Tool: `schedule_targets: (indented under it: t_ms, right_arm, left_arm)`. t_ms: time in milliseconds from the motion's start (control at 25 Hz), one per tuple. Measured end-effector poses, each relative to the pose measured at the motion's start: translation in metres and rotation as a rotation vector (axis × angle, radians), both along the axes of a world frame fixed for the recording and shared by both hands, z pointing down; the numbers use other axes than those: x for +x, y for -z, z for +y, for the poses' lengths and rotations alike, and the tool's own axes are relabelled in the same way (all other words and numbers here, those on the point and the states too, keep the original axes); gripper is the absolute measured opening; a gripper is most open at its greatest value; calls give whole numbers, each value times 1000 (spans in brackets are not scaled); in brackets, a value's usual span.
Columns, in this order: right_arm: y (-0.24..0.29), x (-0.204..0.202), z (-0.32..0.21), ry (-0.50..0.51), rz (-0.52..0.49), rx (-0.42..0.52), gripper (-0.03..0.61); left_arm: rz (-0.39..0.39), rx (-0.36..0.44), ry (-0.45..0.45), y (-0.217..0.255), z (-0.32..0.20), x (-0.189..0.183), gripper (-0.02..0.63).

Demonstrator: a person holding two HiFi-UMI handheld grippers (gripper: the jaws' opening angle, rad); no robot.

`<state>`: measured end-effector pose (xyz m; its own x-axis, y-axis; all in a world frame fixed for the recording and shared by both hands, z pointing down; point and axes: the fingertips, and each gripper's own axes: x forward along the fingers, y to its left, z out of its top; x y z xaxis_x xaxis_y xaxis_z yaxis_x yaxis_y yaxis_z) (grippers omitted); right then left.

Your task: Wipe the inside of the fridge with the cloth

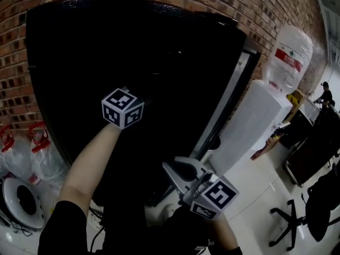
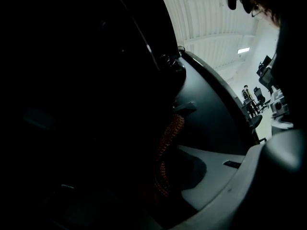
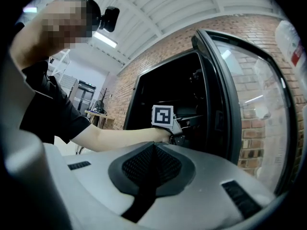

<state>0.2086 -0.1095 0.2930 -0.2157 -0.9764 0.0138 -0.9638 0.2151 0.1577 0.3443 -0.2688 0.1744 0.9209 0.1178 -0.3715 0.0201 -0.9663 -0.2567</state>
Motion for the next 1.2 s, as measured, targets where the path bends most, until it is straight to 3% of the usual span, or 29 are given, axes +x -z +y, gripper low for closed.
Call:
schedule_targets:
  t_ms: [240,360,720,1000,1200]
  right_arm:
    - [-3,-6,-36,1,24,-34,5]
    - [-2,-17,-46,22,18,-35,6]
    - [-11,-31,-43,47,25,-51,5]
    - [1,-38,-40,73,9,-26,5]
    - [0,-34,-43,73,15,-25,6]
  left_arm:
    - [-8,-26,117,0,-26,13,138]
    - [-18,-51,129,-5,-38,21,137]
    - [1,-12,266,-5,-64,33,135]
    - [-51,38,326,0,-82,48,133]
    - [-85,17,429,-4,-109,59,129]
